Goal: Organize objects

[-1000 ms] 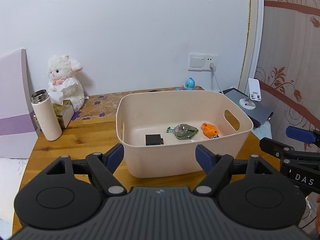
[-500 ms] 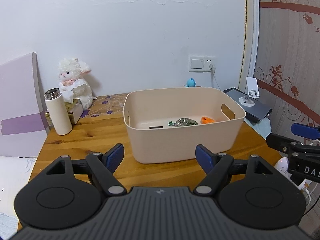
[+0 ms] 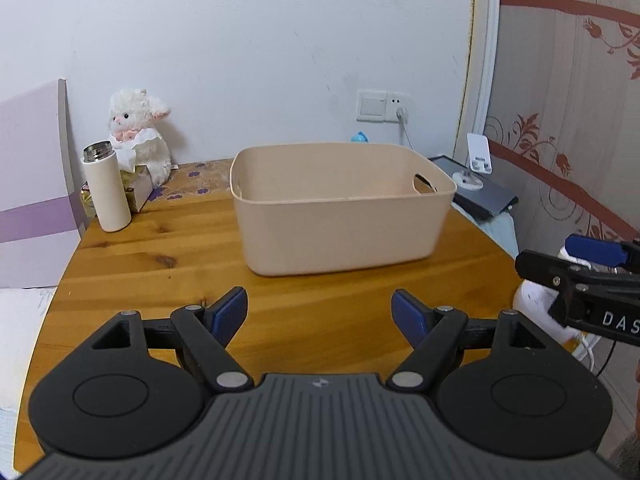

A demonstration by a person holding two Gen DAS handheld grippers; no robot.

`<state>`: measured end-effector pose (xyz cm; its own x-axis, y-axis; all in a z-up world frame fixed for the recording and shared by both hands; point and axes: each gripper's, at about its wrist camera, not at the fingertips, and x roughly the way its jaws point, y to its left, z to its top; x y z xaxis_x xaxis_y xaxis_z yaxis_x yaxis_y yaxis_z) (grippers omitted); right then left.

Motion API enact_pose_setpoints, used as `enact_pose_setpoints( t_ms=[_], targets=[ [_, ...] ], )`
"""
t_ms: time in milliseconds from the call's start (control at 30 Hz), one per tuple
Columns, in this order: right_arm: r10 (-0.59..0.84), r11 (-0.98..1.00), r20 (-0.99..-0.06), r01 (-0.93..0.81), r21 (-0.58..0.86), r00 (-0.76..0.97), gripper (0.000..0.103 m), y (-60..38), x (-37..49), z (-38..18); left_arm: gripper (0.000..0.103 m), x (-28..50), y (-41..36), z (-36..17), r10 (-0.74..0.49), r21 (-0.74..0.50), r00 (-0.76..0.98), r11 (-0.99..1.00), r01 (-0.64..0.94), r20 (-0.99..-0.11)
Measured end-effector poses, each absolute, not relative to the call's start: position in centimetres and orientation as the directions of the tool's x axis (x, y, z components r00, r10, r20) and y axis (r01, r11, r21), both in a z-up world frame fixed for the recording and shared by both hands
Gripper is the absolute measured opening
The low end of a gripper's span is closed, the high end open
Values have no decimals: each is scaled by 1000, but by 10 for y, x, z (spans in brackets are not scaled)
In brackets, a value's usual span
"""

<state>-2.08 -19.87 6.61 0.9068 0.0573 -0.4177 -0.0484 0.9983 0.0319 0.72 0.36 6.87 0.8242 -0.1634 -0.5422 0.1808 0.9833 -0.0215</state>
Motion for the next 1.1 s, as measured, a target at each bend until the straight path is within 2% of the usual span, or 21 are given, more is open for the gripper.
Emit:
enact_pose_setpoints(
  t_ms=[867,1100],
  targets=[
    [35,999,-396,-42,-8,918,74,-191,-86,62,80,-73,0,78,-183,-29,831,980,197,-525],
    [34,999,-391,-40,-6,920,74,-194,-93,66,88,-84,-1,88,-191,-19,837,977,212,-512]
  ],
)
